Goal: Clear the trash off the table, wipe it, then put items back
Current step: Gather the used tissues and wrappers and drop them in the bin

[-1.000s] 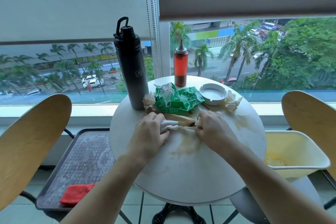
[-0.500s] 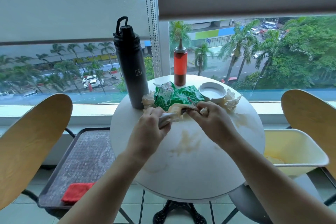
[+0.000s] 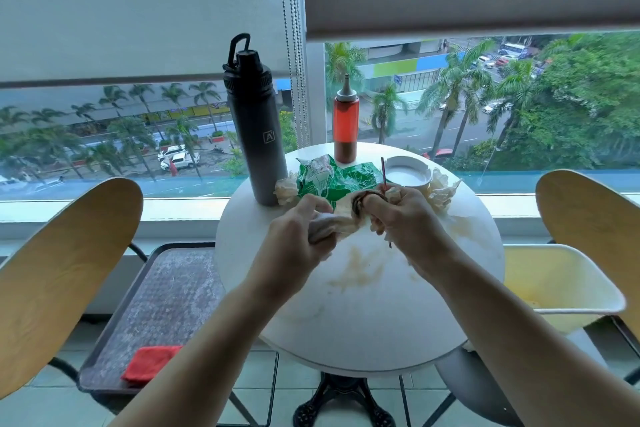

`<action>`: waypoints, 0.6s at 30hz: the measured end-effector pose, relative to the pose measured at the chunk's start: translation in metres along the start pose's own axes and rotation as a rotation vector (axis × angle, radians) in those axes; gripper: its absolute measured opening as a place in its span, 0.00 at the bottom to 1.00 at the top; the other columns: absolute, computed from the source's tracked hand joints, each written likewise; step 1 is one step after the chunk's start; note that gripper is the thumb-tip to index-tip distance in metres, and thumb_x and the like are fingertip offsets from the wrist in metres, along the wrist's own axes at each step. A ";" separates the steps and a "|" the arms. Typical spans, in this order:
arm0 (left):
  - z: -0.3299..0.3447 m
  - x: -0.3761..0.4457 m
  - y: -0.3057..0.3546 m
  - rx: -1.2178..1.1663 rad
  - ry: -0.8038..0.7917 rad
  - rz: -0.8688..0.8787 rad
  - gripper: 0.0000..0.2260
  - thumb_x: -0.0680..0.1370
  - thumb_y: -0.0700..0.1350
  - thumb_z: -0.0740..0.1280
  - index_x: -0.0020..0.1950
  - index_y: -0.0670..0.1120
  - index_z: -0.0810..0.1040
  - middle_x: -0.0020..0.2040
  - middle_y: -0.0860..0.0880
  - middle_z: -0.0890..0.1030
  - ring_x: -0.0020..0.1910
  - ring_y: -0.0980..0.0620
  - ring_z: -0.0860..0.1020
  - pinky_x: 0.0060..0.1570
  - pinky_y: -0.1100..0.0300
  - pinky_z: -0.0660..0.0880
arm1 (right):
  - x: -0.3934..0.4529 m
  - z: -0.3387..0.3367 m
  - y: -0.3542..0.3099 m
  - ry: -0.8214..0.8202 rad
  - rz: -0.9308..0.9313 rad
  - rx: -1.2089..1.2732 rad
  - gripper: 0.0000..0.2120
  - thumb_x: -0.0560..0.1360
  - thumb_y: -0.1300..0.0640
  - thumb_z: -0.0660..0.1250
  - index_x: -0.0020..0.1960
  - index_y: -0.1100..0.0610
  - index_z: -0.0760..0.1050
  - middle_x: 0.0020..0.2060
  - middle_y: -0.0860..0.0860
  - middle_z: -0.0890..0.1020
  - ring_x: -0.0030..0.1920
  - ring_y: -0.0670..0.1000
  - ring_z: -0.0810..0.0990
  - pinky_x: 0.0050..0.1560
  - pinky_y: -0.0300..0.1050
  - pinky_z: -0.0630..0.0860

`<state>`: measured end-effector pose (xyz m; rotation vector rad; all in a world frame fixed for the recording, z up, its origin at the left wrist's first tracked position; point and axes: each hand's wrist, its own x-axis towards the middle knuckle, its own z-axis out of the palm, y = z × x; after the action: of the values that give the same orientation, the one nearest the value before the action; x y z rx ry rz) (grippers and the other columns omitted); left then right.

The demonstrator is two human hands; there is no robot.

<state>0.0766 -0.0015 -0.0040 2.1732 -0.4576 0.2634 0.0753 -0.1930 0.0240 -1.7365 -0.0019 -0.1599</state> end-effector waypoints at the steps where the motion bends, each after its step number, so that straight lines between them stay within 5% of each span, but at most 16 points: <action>1: 0.000 -0.001 0.002 -0.013 -0.017 0.012 0.19 0.74 0.43 0.77 0.63 0.52 0.77 0.44 0.51 0.84 0.37 0.57 0.84 0.40 0.54 0.83 | -0.001 0.000 0.000 0.003 -0.004 0.005 0.11 0.77 0.63 0.66 0.35 0.63 0.74 0.27 0.58 0.72 0.29 0.52 0.69 0.26 0.38 0.66; 4: -0.001 -0.001 0.004 -0.033 -0.060 0.061 0.22 0.73 0.45 0.77 0.66 0.55 0.80 0.49 0.53 0.83 0.43 0.57 0.82 0.44 0.57 0.82 | 0.000 0.000 0.001 -0.003 -0.001 0.048 0.10 0.77 0.63 0.66 0.38 0.66 0.73 0.28 0.57 0.72 0.30 0.52 0.69 0.29 0.42 0.67; 10: -0.004 0.001 0.007 -0.094 -0.031 0.050 0.05 0.75 0.45 0.75 0.45 0.51 0.80 0.42 0.49 0.76 0.39 0.50 0.76 0.36 0.55 0.78 | -0.002 -0.002 0.001 -0.015 0.034 0.189 0.04 0.74 0.63 0.66 0.42 0.57 0.71 0.30 0.57 0.70 0.29 0.50 0.67 0.28 0.44 0.67; 15: -0.005 0.000 0.012 -0.466 -0.011 -0.072 0.08 0.76 0.47 0.73 0.47 0.44 0.78 0.40 0.37 0.77 0.37 0.44 0.76 0.38 0.41 0.79 | -0.009 -0.009 0.000 -0.078 0.089 0.215 0.06 0.77 0.65 0.66 0.44 0.57 0.71 0.30 0.54 0.70 0.30 0.50 0.67 0.27 0.42 0.67; 18: -0.001 0.001 0.016 -0.568 0.014 -0.091 0.05 0.77 0.43 0.72 0.48 0.45 0.76 0.41 0.40 0.79 0.40 0.41 0.78 0.42 0.37 0.79 | -0.015 -0.014 0.003 -0.082 0.127 0.169 0.07 0.77 0.63 0.69 0.43 0.56 0.72 0.29 0.51 0.71 0.28 0.49 0.69 0.27 0.42 0.69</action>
<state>0.0706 -0.0099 0.0084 1.6295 -0.3692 0.0821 0.0593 -0.2056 0.0220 -1.5678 0.0338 0.0052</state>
